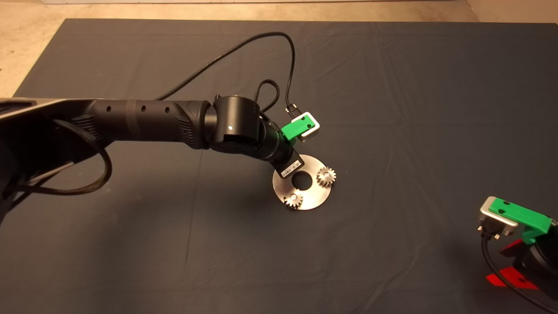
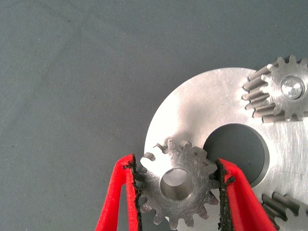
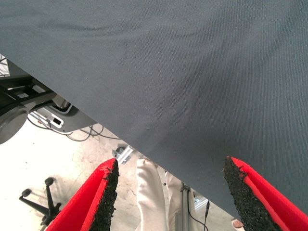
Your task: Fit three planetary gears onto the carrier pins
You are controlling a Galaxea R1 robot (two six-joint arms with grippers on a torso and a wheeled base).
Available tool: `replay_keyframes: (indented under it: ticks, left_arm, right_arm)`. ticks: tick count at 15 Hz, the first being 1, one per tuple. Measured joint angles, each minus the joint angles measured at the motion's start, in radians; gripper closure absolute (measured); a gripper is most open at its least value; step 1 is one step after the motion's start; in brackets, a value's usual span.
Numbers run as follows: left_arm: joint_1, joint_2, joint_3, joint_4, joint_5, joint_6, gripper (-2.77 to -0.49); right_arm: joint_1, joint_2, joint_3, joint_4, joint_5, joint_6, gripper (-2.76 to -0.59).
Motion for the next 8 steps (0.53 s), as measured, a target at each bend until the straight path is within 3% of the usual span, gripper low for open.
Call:
replay_keyframes:
  ticks: [3,8]
  left_arm:
    - [0.000,0.007,-0.028,0.004,-0.033,0.008,-0.64]
    - [0.000,0.008,-0.036,0.005,-0.040,0.032,-0.64]
  right_arm:
    - [0.000,0.000,0.000,0.000,0.000,0.000,-1.61]
    - [0.000,0.000,0.000,0.000,0.000,0.000,-1.61]
